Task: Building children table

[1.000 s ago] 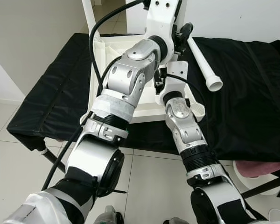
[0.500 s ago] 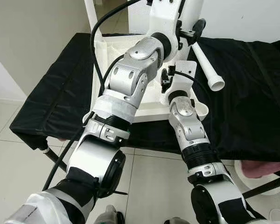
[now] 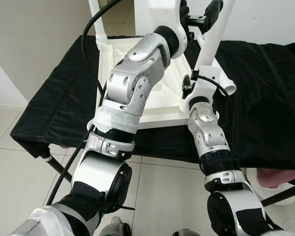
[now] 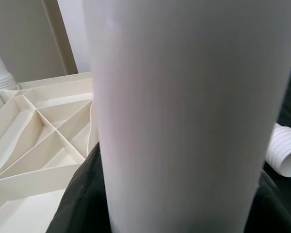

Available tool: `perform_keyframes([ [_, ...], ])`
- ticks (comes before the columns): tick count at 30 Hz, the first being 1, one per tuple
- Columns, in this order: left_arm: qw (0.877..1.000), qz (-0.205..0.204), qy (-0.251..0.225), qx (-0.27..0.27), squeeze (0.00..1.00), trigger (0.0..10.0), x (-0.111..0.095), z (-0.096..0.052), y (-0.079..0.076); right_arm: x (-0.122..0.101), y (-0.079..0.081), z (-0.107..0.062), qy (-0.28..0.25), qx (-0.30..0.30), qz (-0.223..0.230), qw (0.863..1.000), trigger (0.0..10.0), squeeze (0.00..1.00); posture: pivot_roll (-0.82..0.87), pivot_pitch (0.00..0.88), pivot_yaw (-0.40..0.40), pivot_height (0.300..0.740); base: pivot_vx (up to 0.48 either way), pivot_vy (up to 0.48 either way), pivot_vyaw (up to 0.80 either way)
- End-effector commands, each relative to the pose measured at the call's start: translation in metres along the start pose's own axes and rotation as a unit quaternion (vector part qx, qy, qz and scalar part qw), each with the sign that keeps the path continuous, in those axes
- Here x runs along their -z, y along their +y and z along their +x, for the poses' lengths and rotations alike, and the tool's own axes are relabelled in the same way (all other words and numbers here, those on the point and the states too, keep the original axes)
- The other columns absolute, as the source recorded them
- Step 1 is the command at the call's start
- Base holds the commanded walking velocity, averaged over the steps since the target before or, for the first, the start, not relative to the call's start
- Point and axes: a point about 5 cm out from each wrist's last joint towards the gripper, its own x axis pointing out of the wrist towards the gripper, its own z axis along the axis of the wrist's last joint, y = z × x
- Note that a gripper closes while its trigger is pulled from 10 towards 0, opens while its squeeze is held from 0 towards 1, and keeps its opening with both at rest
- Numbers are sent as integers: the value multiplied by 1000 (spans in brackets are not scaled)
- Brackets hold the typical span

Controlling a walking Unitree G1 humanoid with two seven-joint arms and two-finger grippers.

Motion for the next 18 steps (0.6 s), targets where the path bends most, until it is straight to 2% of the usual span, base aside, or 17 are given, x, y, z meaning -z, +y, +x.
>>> perform_keyframes([
  [1,998,3,0,64,0,10000,-2,-3,-4,-6,1,3,-7,0,5,1000,10000,0,-107,24,48,740,0,0,0],
  [3,999,12,2,50,0,10000,1,-6,1,-8,-5,4,-16,6,0,1000,10000,0,-107,24,48,740,0,0,0],
  [4,999,17,5,32,0,10000,5,-10,8,-12,-9,5,-29,5,-3,1000,10000,0,-110,20,48,740,0,0,0],
  [6,999,17,5,32,0,10000,5,-10,8,-12,-9,5,-29,5,-3,1000,10000,0,-110,20,48,740,0,0,0],
  [7,1000,18,8,12,0,10000,9,-15,16,-16,-11,5,-41,-4,-2,999,10000,0,-110,20,48,740,0,0,0],
  [8,1000,18,8,12,0,10000,9,-15,16,-16,-11,5,-41,-4,-2,999,10000,0,-110,20,48,740,0,0,0],
  [10,999,19,16,-37,0,10000,23,-26,36,-23,-15,3,-64,-24,-4,998,10000,0,-112,16,49,740,0,0,0],
  [13,998,24,17,-57,0,10000,28,-31,43,-25,-17,1,-73,-29,-8,997,10000,0,-113,15,46,740,0,0,0],
  [15,994,26,25,-99,0,10000,41,-43,58,-27,-22,-1,-95,-37,-23,995,10000,0,-115,19,46,740,0,0,0],
  [18,992,33,25,-116,0,10000,44,-49,64,-27,-25,-3,-103,-44,-27,993,10000,0,-115,22,45,740,0,0,0],
])
